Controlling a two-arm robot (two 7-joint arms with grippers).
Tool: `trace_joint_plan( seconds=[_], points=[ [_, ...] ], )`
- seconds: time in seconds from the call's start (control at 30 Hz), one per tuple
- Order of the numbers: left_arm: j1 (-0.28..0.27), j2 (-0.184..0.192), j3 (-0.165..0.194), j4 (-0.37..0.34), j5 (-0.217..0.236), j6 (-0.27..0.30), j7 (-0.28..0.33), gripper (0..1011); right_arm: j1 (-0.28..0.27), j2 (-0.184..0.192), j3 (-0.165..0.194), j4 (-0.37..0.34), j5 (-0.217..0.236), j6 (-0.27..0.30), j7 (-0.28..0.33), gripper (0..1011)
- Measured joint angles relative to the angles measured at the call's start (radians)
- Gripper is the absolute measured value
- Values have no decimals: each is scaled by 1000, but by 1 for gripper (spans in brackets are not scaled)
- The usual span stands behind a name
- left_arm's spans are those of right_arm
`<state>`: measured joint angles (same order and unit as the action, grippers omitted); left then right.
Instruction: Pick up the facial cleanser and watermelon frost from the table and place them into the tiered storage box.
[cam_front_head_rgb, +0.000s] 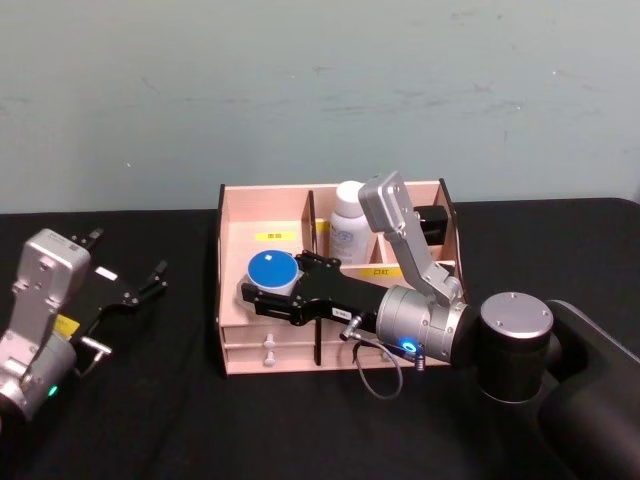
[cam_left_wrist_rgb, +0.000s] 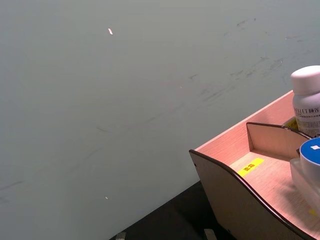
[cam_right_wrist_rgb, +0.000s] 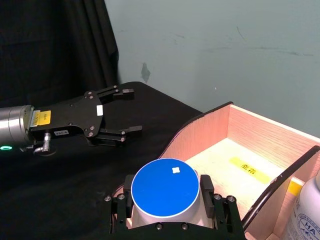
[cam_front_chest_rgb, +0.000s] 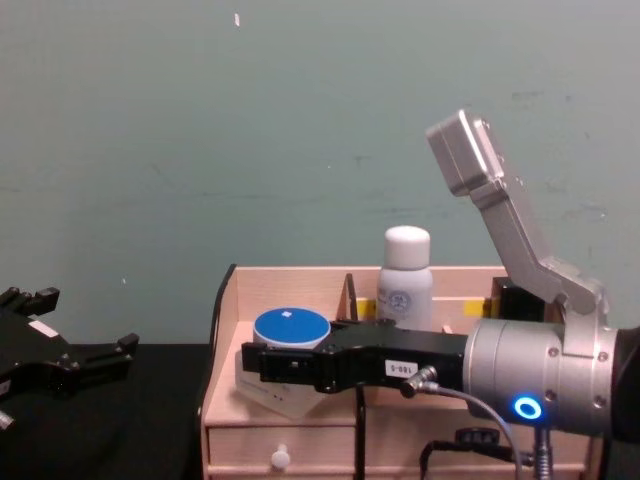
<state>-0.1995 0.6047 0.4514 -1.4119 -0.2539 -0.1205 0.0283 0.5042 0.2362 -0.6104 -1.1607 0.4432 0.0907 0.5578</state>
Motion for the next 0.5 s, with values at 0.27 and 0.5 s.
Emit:
trace_joint_plan(
  seconds=[0.27,0.5],
  points=[
    [0,0,0,0,0,0,0,1010,1,-4,5,5,0,1,2,801],
    [0,0,0,0,0,0,0,1010,2,-11,12,14,2,-1,1,801]
  ],
)
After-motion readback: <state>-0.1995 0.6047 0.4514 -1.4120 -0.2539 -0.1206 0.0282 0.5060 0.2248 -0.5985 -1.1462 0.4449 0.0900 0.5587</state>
